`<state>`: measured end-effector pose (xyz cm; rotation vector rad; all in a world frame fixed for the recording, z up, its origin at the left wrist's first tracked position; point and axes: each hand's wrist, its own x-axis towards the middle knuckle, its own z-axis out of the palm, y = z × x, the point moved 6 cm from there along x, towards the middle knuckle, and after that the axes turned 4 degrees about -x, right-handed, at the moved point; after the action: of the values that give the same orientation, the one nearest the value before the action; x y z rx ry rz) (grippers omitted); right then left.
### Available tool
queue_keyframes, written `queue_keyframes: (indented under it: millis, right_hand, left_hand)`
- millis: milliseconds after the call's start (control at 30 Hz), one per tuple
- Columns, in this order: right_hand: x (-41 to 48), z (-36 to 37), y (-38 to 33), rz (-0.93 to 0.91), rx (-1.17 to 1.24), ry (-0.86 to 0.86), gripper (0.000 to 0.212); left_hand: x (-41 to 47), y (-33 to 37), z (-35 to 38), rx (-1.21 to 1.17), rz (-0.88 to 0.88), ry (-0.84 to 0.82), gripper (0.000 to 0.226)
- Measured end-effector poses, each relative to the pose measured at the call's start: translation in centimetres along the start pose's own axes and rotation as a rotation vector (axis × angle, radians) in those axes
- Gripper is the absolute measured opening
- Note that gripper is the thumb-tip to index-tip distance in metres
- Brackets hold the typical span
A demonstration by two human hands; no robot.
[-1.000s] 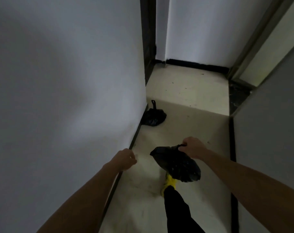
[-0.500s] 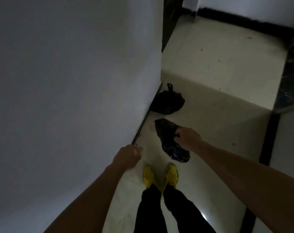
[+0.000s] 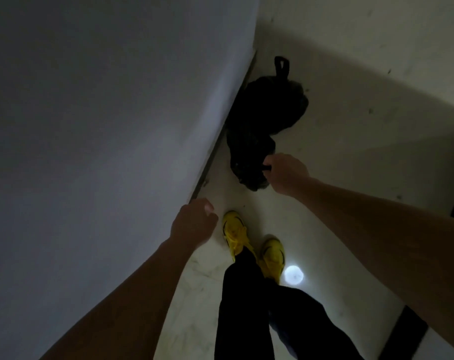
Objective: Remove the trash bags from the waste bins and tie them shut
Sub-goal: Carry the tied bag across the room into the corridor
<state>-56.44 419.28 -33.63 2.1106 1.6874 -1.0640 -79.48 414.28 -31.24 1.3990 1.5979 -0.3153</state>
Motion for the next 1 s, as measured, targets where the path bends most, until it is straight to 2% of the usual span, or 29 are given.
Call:
queue_keyframes:
  millis: [233,467,600,767,1000]
  right_hand:
    - [3.3,4.0,1.0,0.062,-0.01,-0.117,0.035]
    - [-0.9,-1.1,0.8,0.063,-0.003,-0.11,0.031]
    - [-5.1,-4.7,0.5,0.054,0.005,-0.1,0.034]
    - [-12.1,-7.4,-0.2,-0.048,-0.051,-0.166,0.035]
    - [-23.4,-9.7,-1.1,-0.337,-0.32,-0.252,0.034]
  left_hand:
    - [2.4,-3.4,2.8,0.099,-0.071,-0.105,0.022]
    - [-0.5,0.7,-0.6,0.056,-0.021,-0.058,0.024]
    - [-4.1,4.5,-3.5,-0.019,0.014,-0.006,0.042]
    - [-11.3,7.4,-5.5,-0.061,-0.004,0.115,0.027]
    - [-26.5,7.3,-2.5,-0.258,-0.214,0.298,0.024]
